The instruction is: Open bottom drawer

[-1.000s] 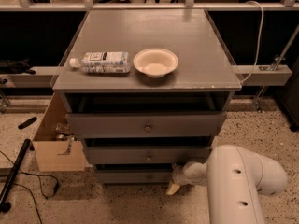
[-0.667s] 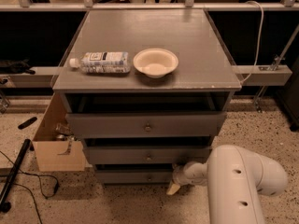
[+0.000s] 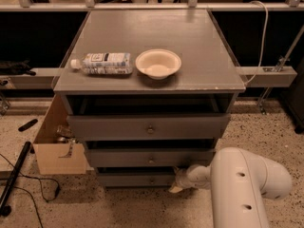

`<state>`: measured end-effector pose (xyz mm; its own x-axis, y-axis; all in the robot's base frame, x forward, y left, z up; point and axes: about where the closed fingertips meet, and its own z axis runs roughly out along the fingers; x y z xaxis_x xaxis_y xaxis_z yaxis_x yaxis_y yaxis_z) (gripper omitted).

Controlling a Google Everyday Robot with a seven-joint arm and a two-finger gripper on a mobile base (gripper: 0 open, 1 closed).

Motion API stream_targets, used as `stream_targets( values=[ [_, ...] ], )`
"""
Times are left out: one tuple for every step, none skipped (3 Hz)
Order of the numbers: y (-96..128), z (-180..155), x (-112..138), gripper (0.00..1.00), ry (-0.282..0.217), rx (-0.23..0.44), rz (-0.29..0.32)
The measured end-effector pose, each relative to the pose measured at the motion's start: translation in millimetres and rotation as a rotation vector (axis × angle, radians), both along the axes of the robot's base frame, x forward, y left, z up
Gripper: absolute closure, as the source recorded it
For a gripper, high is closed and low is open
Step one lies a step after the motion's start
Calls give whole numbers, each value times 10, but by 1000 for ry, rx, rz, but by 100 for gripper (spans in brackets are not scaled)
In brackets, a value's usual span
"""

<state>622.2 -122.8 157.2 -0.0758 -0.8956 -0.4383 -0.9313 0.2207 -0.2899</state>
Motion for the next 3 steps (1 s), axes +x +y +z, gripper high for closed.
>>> stream_targets(
  values=[
    [0,0,0,54,0,0,0],
    [0,0,0,85,0,0,0],
    [1,-1,-1,100,0,0,0]
  ],
)
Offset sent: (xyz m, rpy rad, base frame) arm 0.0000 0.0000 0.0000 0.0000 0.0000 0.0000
